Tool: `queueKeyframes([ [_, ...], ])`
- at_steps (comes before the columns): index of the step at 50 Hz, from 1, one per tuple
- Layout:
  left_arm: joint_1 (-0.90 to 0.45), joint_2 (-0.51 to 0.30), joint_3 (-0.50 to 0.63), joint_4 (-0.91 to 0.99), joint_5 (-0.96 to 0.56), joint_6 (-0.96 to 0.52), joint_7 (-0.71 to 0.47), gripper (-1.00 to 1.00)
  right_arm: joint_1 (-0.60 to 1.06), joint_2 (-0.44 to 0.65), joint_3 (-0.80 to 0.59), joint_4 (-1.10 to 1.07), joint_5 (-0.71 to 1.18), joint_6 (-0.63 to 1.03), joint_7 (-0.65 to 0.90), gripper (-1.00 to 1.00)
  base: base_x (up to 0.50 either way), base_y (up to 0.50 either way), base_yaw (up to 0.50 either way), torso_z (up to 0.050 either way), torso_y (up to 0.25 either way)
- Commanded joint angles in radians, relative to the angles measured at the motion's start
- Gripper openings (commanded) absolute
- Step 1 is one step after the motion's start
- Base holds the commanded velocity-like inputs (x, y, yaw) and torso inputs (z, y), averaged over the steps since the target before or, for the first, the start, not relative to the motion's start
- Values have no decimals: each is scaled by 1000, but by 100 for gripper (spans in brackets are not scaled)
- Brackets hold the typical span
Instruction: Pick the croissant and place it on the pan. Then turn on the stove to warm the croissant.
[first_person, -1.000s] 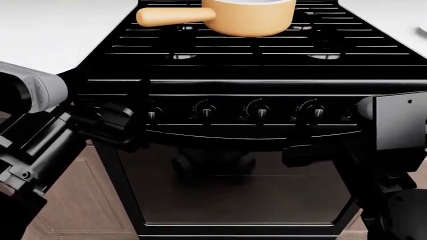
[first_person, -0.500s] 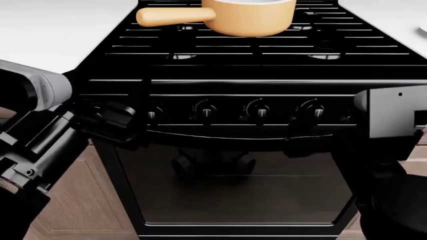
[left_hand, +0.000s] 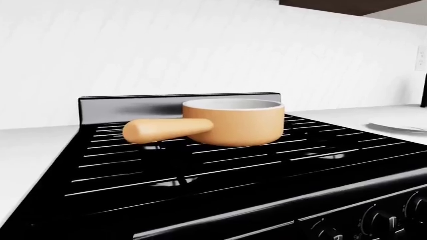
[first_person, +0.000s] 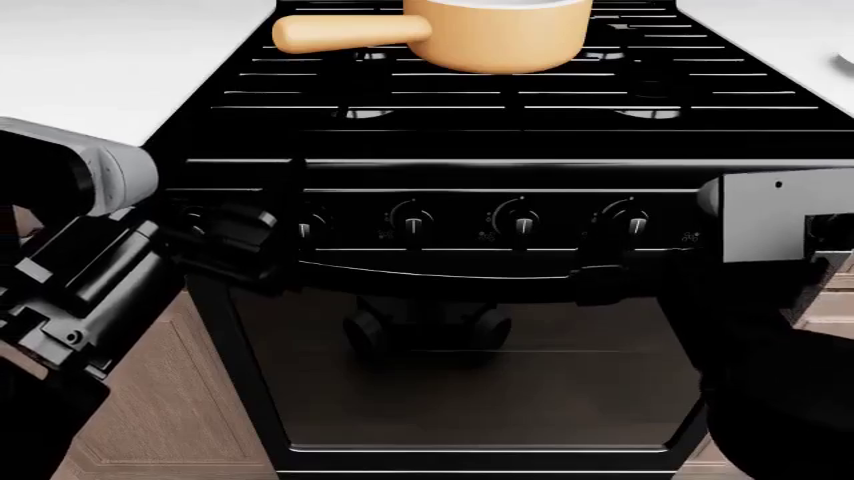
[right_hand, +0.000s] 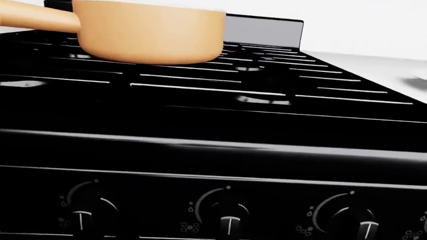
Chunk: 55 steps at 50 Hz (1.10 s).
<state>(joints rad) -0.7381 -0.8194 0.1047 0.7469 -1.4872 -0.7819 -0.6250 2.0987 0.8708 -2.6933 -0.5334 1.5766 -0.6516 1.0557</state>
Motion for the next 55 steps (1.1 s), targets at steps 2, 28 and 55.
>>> queueKeyframes([
  [2, 3, 2, 1, -12, 10, 5, 10, 100, -22, -10, 21, 45, 39, 13, -25, 100, 0, 0, 0, 0, 0],
  [28, 0, 7, 13, -26, 26, 8, 19, 100, -63, -28, 59, 119, 100, 41, -83, 100, 0, 0, 0, 0, 0],
  [55, 4, 5, 16, -37, 33, 16, 28, 100, -120, -50, 97, 203, 160, 66, -144, 100, 0, 0, 0, 0, 0],
])
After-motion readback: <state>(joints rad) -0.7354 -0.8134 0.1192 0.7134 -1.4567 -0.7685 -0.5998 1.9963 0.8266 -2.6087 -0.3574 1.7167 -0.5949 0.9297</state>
